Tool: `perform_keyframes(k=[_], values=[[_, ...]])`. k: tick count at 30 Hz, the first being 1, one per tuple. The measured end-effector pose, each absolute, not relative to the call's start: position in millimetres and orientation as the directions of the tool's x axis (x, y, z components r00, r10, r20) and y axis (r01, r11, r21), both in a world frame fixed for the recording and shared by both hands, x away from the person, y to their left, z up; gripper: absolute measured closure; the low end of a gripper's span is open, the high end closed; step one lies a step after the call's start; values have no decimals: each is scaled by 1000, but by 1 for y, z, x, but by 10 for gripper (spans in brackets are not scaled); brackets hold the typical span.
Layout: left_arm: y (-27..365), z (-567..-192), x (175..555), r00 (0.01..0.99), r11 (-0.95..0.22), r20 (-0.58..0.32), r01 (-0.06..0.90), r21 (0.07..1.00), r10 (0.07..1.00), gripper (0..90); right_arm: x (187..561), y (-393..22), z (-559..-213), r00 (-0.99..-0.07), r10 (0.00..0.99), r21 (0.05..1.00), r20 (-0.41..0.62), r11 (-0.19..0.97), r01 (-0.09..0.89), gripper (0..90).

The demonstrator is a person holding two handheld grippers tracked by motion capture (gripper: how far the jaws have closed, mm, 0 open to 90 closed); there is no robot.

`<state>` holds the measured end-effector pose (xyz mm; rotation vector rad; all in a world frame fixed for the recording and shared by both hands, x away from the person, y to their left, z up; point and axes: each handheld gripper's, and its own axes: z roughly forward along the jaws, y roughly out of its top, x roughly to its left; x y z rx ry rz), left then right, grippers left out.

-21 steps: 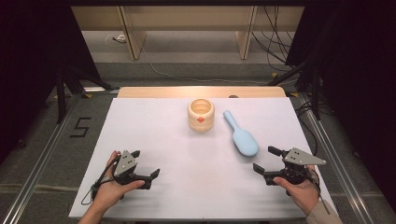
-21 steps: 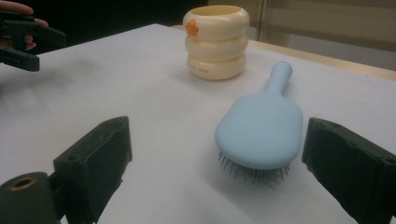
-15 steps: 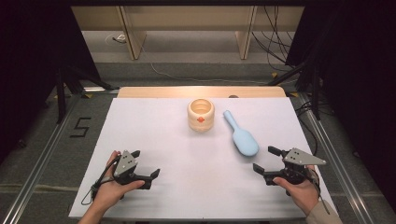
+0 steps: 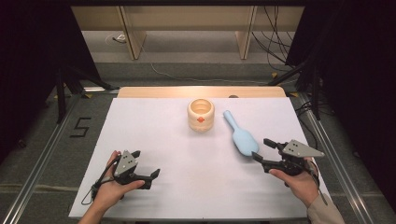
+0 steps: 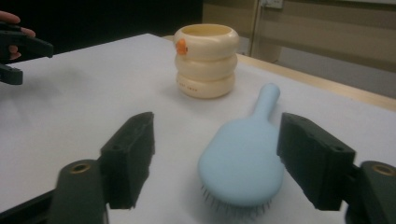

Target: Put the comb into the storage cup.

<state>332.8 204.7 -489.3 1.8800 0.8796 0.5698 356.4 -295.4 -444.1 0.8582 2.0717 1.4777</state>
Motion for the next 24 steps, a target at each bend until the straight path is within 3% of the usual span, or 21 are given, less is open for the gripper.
perform_keyframes(k=[4,5,6,13,16,24], values=[[205,-489,333,634,-288,14,332,898,773,4,378,-287,-433,-736,677,943,-25,261,208,543],[205,-489,333,634,-288,14,332,898,773,4,378,-287,-433,-736,677,943,-25,261,208,543],[205,-489,333,634,-288,13,333,898,773,5,393,-279,-429,-745,665,932,-45,296,208,635],[205,-490,333,639,-282,5,332,900,769,10,442,-246,-422,-764,638,861,-99,440,255,882],[205,-490,333,639,-284,8,330,900,769,15,469,-232,-421,-798,592,787,-114,544,292,900],[206,-490,332,640,-281,3,333,900,768,16,520,-199,-428,-808,566,669,-166,666,329,900]])
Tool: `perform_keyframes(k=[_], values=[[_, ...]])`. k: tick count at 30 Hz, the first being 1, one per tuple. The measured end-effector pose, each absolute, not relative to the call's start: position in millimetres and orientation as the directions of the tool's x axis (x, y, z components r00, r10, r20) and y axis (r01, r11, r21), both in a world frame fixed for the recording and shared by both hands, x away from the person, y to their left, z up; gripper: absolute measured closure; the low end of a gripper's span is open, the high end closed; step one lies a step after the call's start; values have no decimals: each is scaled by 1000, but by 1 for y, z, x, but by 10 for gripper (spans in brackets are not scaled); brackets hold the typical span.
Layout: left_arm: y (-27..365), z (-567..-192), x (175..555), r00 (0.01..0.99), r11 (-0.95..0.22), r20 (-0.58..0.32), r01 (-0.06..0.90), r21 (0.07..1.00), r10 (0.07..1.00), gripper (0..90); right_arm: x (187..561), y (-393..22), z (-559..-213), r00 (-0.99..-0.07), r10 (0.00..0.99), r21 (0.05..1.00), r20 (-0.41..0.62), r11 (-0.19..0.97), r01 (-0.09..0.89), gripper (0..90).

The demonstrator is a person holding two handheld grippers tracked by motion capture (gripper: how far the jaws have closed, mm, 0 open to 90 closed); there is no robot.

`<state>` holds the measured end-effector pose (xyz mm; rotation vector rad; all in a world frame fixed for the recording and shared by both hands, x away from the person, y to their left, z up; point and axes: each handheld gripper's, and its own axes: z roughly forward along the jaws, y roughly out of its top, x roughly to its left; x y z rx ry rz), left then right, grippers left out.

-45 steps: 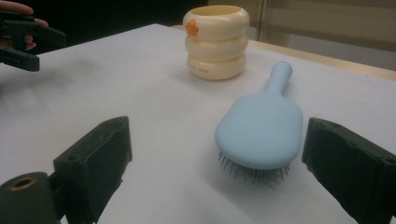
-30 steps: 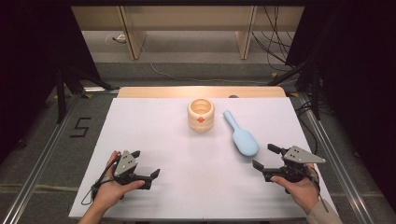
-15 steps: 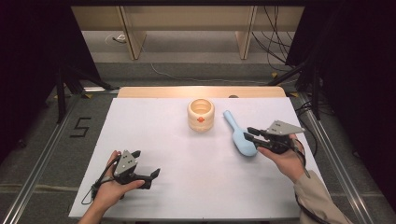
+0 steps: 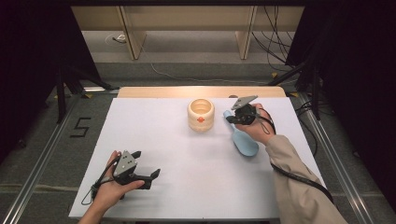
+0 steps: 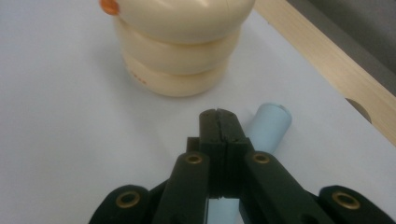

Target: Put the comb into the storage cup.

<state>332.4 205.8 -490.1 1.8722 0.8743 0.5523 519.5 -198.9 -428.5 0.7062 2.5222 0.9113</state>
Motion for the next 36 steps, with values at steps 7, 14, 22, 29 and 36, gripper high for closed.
perform_keyframes(k=[7,14,22,29,36], values=[[206,-490,332,642,-281,5,329,902,767,17,540,-185,-440,-809,556,573,-193,733,367,900],[206,-490,332,642,-282,5,331,901,767,17,548,-179,-449,-808,552,533,-206,756,381,900],[206,-491,332,644,-282,3,331,901,765,19,555,-181,-457,-792,585,529,-176,734,425,900],[206,-491,332,645,-285,6,330,900,764,19,560,-190,-459,-770,608,509,-191,732,452,900],[205,-491,331,645,-285,5,331,900,764,20,556,-214,-456,-729,659,468,-186,712,524,900]])
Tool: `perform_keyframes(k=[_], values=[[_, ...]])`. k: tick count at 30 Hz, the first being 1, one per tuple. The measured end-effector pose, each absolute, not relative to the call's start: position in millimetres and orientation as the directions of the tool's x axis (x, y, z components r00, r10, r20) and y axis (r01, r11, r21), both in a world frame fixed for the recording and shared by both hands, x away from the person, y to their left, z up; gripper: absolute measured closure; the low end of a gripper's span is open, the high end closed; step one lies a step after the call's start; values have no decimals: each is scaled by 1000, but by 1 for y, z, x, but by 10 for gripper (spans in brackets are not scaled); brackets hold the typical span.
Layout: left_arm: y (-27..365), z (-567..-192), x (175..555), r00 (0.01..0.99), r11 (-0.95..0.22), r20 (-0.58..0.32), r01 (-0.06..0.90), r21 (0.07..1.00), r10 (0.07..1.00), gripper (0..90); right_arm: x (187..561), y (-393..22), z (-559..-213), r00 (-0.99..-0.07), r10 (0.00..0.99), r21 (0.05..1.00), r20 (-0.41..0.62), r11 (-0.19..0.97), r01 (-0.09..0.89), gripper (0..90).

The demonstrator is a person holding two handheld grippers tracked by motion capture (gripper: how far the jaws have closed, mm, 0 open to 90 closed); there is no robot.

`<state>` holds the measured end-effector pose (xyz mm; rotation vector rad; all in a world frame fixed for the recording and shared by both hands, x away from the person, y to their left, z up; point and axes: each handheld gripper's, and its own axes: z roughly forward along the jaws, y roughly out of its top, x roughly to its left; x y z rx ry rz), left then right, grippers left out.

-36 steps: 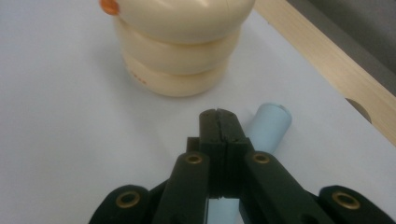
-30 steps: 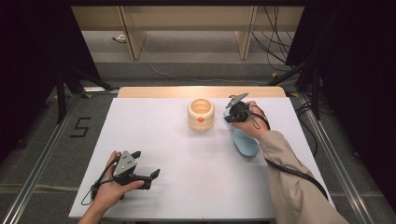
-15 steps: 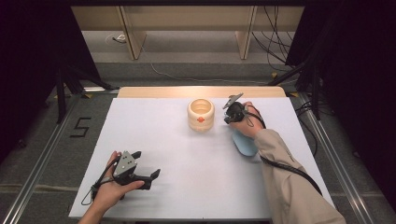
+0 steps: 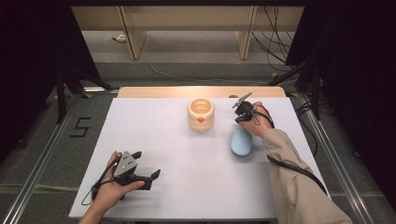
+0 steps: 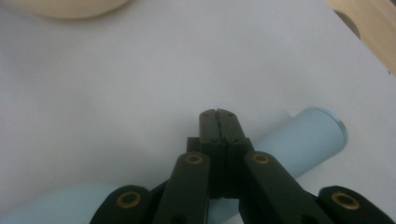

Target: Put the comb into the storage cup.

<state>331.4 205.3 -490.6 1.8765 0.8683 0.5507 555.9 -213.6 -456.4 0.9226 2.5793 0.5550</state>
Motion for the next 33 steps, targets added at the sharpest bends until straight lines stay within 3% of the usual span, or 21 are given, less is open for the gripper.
perform_keyframes(k=[33], values=[[205,-491,333,636,-279,1,337,899,771,25,486,-288,-457,-573,818,448,-54,533,718,900]])
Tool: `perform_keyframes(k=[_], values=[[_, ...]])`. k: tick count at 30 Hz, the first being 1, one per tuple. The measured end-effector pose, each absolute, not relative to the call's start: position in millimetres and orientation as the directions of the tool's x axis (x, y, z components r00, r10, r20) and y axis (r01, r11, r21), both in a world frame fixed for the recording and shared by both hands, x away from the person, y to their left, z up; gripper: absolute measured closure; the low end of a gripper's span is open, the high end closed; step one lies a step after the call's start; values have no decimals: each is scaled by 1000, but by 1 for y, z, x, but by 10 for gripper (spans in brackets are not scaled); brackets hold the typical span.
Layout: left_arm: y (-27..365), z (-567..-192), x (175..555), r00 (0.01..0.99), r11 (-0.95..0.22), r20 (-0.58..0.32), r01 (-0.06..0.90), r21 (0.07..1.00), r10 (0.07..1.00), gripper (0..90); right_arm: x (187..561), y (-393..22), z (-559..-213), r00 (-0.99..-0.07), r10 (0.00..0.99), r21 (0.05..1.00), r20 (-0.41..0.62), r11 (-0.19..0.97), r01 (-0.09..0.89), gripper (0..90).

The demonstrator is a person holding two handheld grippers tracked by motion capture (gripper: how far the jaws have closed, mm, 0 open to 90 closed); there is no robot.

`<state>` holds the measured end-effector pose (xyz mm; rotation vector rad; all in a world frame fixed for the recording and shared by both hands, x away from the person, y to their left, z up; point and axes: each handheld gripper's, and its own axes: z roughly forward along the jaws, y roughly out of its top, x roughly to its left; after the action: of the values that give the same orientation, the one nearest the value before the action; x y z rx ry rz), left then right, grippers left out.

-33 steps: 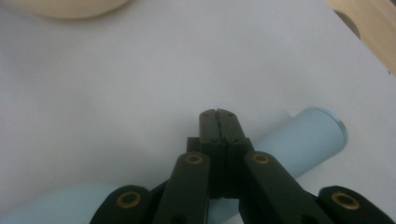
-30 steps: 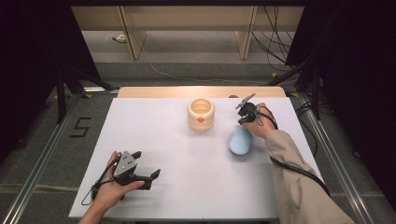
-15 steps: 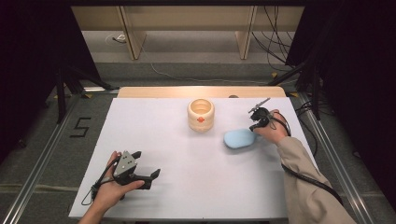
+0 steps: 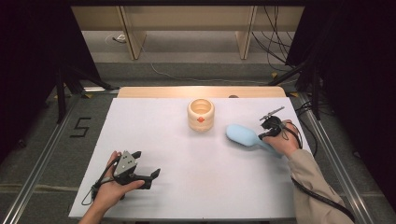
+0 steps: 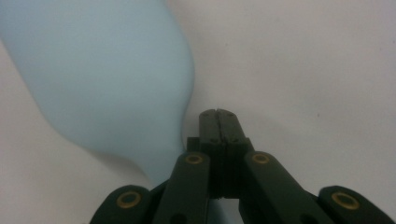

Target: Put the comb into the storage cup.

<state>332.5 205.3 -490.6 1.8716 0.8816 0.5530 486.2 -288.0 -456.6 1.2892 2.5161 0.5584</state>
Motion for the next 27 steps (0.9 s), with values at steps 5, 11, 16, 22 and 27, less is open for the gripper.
perform_keyframes(k=[5,11,16,22,27], values=[[206,-491,333,631,-274,-2,340,900,776,28,471,-292,-459,-556,829,468,-58,515,719,900],[205,-490,333,633,-275,0,337,900,774,29,457,-294,-458,-550,833,468,-62,511,721,900],[206,-490,333,631,-273,-1,337,901,776,30,450,-296,-458,-549,833,461,-71,515,723,900],[206,-490,333,631,-274,0,337,901,776,32,440,-300,-457,-545,835,456,-70,513,727,900],[206,-490,333,629,-273,1,337,901,777,34,433,-302,-457,-542,838,448,-61,508,735,900]])
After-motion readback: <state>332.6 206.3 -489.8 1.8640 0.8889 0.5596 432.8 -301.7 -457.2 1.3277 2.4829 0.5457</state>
